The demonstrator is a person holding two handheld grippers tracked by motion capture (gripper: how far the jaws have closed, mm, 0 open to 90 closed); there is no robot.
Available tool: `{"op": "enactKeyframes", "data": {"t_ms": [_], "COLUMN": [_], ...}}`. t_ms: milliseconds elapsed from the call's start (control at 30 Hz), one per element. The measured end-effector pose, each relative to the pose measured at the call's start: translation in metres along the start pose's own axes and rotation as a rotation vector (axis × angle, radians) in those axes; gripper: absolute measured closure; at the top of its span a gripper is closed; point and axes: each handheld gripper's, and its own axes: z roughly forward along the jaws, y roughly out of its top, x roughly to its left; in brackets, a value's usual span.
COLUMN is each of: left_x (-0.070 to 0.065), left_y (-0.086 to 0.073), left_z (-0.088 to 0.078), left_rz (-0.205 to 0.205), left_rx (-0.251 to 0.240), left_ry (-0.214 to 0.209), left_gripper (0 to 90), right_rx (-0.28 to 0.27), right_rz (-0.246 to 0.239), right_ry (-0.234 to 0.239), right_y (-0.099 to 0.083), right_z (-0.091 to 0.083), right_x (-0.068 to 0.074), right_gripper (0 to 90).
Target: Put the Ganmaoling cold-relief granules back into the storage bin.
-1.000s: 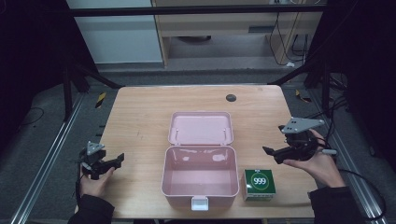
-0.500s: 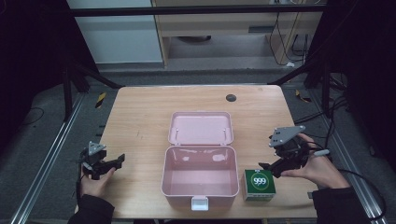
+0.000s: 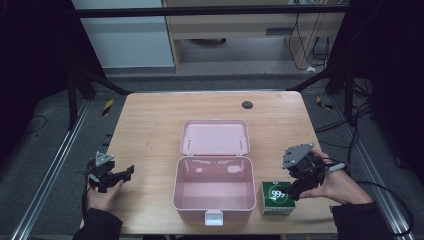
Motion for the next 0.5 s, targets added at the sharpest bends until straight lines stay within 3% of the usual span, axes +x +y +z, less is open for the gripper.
{"op": "enactKeyframes", "data": {"t_ms": [500], "left_x": [0.000], "left_y": [-0.001], "left_z": [0.001], "left_rz": [0.009], "left_rx": [0.008], "left_ry": [0.001], "left_gripper": [22.0], "right_rx": [0.090], "right_rz": [-0.061], "right_ry": [0.098], "right_y": [-0.002], "right_z": [0.020], "right_x": [0.013], "right_gripper": [3.7]}}
